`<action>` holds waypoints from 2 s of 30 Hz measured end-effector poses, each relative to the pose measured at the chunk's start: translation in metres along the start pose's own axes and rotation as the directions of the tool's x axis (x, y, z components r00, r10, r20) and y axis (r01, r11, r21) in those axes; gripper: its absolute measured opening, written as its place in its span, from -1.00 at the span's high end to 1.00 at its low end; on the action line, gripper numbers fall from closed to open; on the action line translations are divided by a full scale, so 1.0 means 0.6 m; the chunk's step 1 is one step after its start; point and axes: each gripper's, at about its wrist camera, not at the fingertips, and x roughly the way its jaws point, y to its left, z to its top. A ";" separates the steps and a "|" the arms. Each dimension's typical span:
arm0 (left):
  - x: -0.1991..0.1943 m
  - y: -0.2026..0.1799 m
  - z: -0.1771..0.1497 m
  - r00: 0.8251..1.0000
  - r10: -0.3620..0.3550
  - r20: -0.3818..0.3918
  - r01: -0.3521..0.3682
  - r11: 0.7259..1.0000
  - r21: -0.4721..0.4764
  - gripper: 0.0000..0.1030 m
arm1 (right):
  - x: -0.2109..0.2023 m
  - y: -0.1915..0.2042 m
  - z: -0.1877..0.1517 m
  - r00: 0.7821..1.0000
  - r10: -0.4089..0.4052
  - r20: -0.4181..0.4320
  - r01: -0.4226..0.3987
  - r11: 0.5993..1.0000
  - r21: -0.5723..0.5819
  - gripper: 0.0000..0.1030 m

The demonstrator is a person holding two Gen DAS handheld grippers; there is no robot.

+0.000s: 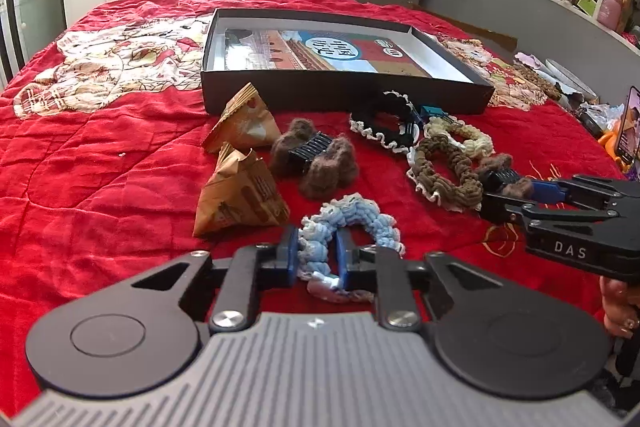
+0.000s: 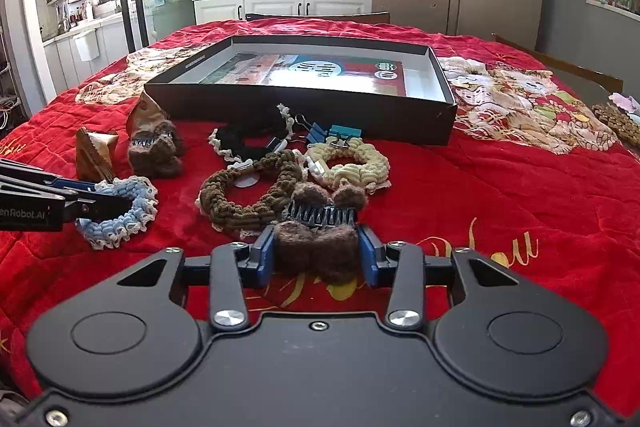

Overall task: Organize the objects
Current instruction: 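Grasp the light blue crocheted scrunchie with the left tool while the right grasps a brown fuzzy clip, then carry both held items over the black box, left and right tools together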

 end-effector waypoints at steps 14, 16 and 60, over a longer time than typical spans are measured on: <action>-0.013 -0.005 0.002 0.999 -0.011 0.042 0.011 1.000 0.017 0.76 | -0.019 -0.013 0.006 1.000 -0.002 0.029 0.001 1.000 0.020 0.31; -0.017 -0.008 0.005 0.999 -0.015 0.051 0.014 1.000 0.020 0.75 | -0.025 -0.016 0.010 0.999 0.000 0.039 -0.001 1.000 0.024 0.31; 0.146 0.021 0.301 0.967 0.092 0.239 -0.072 0.993 -0.093 0.74 | 0.207 -0.054 0.301 0.987 -0.072 0.142 0.068 0.997 0.038 0.31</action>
